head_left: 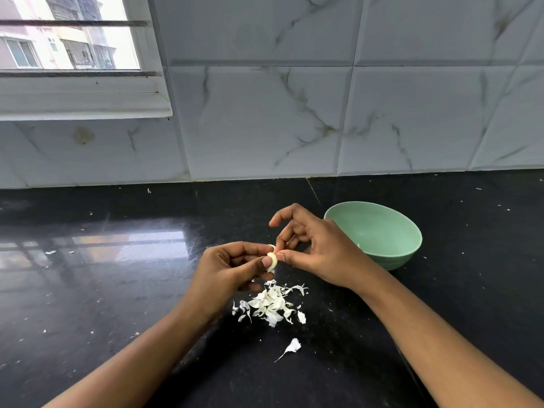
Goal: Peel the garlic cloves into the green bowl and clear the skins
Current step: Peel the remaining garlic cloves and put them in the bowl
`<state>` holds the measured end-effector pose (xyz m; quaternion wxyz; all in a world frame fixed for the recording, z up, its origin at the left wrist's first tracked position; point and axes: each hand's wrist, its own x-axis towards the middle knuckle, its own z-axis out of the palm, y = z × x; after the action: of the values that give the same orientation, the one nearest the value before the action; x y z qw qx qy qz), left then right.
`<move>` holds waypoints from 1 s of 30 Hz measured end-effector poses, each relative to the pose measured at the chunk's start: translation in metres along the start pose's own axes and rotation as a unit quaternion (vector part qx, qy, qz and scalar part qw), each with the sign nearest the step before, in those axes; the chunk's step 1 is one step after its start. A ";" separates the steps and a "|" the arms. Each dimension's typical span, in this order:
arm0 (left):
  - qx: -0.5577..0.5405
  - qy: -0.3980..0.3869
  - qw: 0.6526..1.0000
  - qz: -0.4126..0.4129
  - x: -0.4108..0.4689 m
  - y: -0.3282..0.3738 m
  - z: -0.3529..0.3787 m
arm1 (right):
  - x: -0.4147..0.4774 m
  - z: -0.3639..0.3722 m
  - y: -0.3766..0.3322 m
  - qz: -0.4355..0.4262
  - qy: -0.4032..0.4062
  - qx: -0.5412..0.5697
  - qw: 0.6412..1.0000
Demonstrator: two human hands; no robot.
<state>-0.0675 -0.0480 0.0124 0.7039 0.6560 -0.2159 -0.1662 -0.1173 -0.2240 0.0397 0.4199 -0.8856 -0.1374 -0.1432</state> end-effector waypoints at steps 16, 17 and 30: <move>-0.071 0.025 0.996 -0.039 0.005 -0.001 -0.002 | -0.001 0.001 0.006 0.015 -0.114 -0.064 0.991; -0.080 0.024 0.996 -0.044 0.005 -0.001 -0.002 | -0.001 0.001 0.007 0.022 -0.110 -0.064 0.992; -0.120 0.030 0.991 -0.040 0.006 -0.001 -0.003 | 0.001 -0.003 0.003 0.109 0.034 0.239 0.964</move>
<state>-0.0606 -0.0481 0.0118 0.7764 0.5794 -0.1469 -0.1997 -0.1154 -0.2279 0.0401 0.6370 -0.7635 -0.0563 -0.0899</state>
